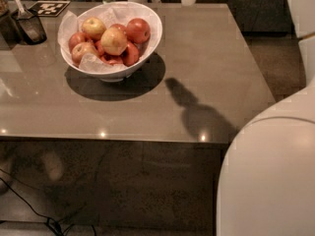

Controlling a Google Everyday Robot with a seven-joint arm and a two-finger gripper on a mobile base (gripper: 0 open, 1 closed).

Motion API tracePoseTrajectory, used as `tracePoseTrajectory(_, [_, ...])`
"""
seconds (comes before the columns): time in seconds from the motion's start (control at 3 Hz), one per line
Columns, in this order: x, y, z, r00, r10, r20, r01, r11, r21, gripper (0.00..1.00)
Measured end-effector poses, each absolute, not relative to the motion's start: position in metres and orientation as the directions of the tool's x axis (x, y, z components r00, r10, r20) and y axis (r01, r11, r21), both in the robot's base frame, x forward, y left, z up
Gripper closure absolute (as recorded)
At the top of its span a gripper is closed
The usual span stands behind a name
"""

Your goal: Pick apple from white bowl

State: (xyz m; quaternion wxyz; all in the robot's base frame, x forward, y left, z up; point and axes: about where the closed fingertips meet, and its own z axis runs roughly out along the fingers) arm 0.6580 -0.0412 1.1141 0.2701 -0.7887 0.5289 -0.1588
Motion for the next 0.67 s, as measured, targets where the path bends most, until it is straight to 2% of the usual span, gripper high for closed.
tracePoseTrajectory(0.67, [0.698, -0.007, 1.084, 0.464, -0.881, -0.089, -0.738, -0.33, -0.589, 0.0])
